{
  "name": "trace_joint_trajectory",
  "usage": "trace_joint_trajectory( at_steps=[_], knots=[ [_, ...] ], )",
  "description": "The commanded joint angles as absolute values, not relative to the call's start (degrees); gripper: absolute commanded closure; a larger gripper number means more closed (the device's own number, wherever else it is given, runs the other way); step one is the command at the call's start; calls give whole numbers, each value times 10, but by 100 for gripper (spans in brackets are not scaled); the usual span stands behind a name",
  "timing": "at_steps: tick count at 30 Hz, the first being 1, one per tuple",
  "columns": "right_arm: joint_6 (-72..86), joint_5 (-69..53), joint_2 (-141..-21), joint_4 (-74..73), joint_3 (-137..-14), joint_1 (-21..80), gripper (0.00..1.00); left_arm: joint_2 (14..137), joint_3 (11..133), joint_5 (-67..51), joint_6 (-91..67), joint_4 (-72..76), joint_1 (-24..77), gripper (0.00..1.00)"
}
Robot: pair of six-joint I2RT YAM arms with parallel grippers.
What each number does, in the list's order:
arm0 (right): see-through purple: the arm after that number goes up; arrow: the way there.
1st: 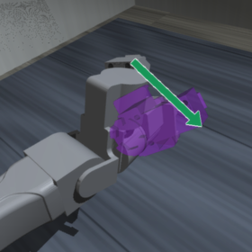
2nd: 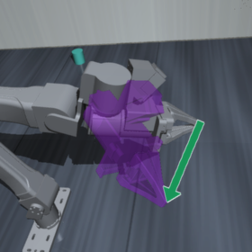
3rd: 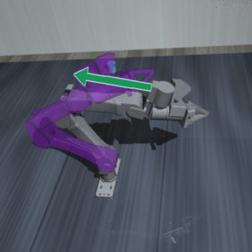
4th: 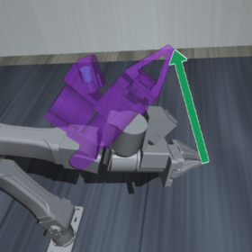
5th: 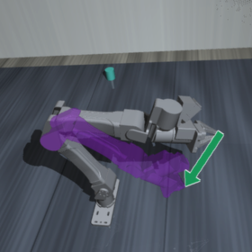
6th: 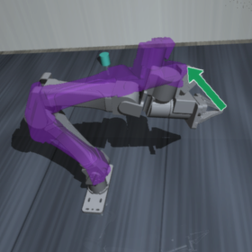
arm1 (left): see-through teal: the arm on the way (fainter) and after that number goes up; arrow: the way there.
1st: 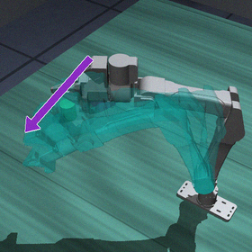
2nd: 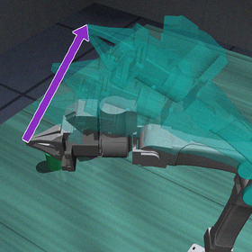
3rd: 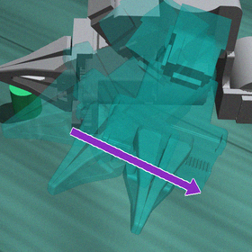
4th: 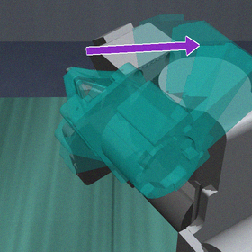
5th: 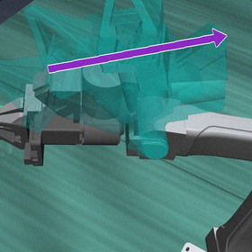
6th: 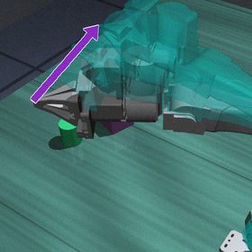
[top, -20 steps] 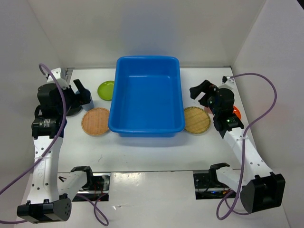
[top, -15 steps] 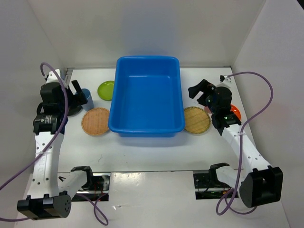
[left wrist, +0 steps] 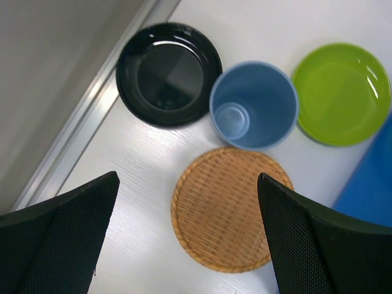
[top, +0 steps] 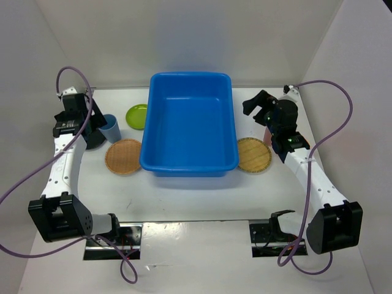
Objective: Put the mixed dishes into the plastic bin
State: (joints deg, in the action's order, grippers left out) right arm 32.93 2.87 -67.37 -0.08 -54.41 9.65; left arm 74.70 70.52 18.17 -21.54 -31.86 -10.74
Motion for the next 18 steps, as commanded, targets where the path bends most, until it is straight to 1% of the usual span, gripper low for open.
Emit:
trace_joint_trajectory(
  at_steps=[1,3,7,9,12,18],
  knots=[
    [323,54,-667,17,-571,101,1,755,734,198,-232,-265,-128,0],
    [329,75,-667,17,-571,101,1,769,741,187,-232,-258,-128,0],
    [335,81,-672,5,-578,101,1,814,746,187,-237,-251,-128,0],
    [335,86,-672,-1,-590,101,1,834,746,169,-243,-241,-128,0],
    [335,86,-672,-6,-596,96,1,847,746,163,-250,-225,-128,0],
    [330,79,-662,-6,-591,84,1,880,751,178,-257,-225,-128,5]
  ],
)
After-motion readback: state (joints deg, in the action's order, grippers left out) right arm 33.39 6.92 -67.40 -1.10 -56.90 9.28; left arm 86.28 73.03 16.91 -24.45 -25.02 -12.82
